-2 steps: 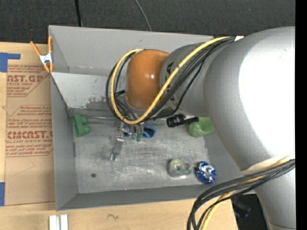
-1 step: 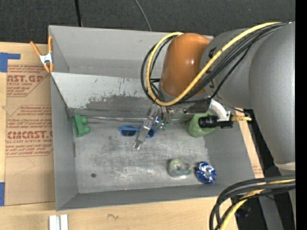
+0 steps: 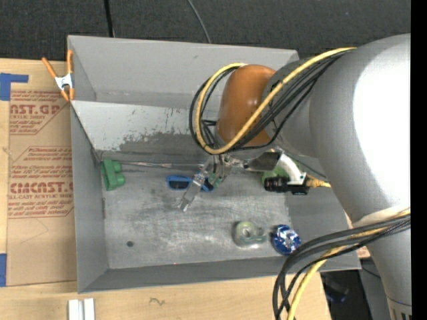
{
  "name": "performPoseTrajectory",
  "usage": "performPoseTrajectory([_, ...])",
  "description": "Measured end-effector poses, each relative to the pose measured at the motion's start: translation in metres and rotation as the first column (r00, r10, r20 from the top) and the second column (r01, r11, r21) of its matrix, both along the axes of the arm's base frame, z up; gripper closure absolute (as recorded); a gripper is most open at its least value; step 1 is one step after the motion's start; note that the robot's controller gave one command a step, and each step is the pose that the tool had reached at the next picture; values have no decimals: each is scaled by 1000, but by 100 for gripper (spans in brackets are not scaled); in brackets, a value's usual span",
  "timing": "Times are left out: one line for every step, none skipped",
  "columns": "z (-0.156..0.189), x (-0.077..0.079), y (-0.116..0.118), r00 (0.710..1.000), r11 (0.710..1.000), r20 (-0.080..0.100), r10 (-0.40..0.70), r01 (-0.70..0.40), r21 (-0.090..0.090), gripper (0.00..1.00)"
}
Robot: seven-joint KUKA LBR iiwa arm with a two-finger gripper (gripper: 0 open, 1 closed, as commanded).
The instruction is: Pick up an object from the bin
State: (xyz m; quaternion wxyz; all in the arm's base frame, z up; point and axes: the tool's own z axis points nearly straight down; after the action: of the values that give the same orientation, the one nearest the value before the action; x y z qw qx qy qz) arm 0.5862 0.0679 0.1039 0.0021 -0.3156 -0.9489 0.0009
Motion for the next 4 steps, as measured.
performPoseTrajectory([-32, 5, 9, 1000, 1000, 18, -19, 19, -1, 0])
performPoseTrajectory([-26, -8, 58, 999, 999, 5, -43, 43, 2, 0])
performPoseTrajectory([-32, -18, 5, 997, 997, 11, -73, 73, 1, 0])
performPoseTrajectory([-31, -17, 6, 997, 997, 16, -71, 71, 1, 100])
